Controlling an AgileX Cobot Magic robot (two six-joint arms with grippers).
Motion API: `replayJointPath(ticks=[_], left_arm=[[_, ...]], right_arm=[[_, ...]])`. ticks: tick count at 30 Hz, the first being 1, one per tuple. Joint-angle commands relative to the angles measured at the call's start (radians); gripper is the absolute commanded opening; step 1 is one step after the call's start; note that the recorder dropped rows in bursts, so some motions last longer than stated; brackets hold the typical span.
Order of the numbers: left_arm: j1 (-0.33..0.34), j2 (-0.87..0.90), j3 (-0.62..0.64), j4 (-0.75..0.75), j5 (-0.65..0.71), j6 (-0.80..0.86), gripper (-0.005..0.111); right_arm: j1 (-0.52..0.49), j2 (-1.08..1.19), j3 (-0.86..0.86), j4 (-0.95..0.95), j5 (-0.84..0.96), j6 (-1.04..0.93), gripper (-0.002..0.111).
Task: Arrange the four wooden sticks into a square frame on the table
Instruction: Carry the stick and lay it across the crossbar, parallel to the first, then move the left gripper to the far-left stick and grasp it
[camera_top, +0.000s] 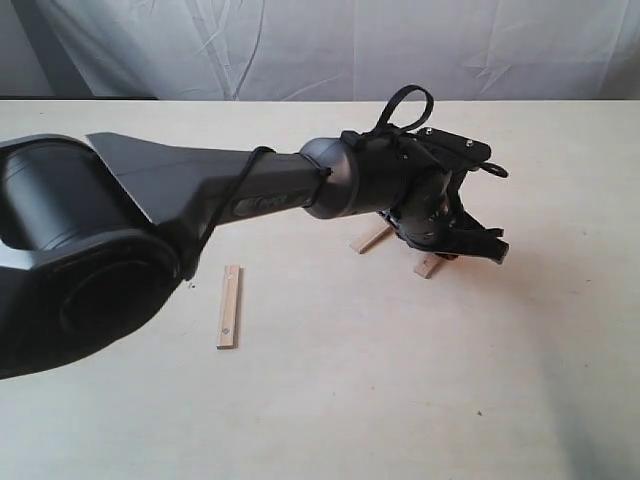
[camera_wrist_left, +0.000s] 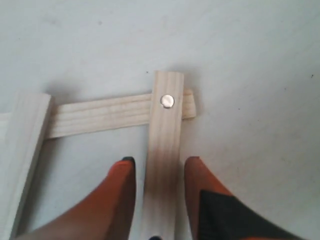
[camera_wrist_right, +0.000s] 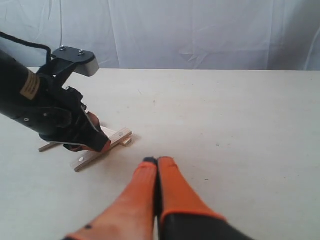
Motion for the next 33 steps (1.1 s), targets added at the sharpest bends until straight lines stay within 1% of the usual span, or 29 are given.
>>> replayJointPath(ticks=[1, 3, 4, 5, 6, 7, 8, 10, 16, 18, 22, 27, 29, 33], left_arm=[[0.004, -0.091, -0.006, 0.093, 0.154, 0.0, 0.033], [0.025, -0.149, -0.006, 0.129, 0.342, -0.019, 0.033], [0.038, -0.171, -0.006, 0.167, 0.469, -0.023, 0.033], [0.043, -0.189, -0.001, 0.213, 0.556, -0.04, 0.033], [0.048, -0.214, 0.026, 0.288, 0.629, -0.066, 0.033], [0.05, -0.236, 0.063, 0.337, 0.654, -0.081, 0.033], [0.052, -0.269, 0.11, 0.35, 0.651, -0.091, 0.033], [0.061, -0.33, 0.229, 0.35, 0.585, -0.143, 0.033], [0.1, -0.43, 0.455, 0.343, 0.466, -0.278, 0.033], [0.119, -0.455, 0.523, 0.319, 0.42, -0.318, 0.035], [0.153, -0.489, 0.624, 0.238, 0.321, -0.349, 0.045], [0.181, -0.499, 0.726, 0.199, 0.238, -0.369, 0.063], [0.187, -0.499, 0.763, 0.199, 0.191, -0.394, 0.065], [0.187, -0.499, 0.817, 0.186, 0.098, -0.43, 0.065]], right_arm=[[-0.006, -0.006, 0.002, 0.0, -0.007, -0.004, 0.0], [-0.006, -0.006, 0.002, 0.0, -0.007, -0.004, 0.0], [-0.006, -0.006, 0.002, 0.0, -0.007, -0.004, 0.0], [-0.006, -0.006, 0.002, 0.0, -0.007, -0.004, 0.0], [-0.006, -0.006, 0.002, 0.0, -0.007, -0.004, 0.0], [-0.006, -0.006, 0.002, 0.0, -0.007, -0.004, 0.0], [-0.006, -0.006, 0.002, 0.0, -0.007, -0.004, 0.0], [-0.006, -0.006, 0.002, 0.0, -0.007, -0.004, 0.0], [-0.006, -0.006, 0.002, 0.0, -0.007, -0.004, 0.0], [-0.006, -0.006, 0.002, 0.0, -0.007, -0.004, 0.0], [-0.006, -0.006, 0.002, 0.0, -0.007, -0.004, 0.0], [-0.006, -0.006, 0.002, 0.0, -0.007, -0.004, 0.0], [-0.006, -0.006, 0.002, 0.0, -0.007, -0.004, 0.0], [-0.006, -0.006, 0.002, 0.0, -0.007, -0.004, 0.0]])
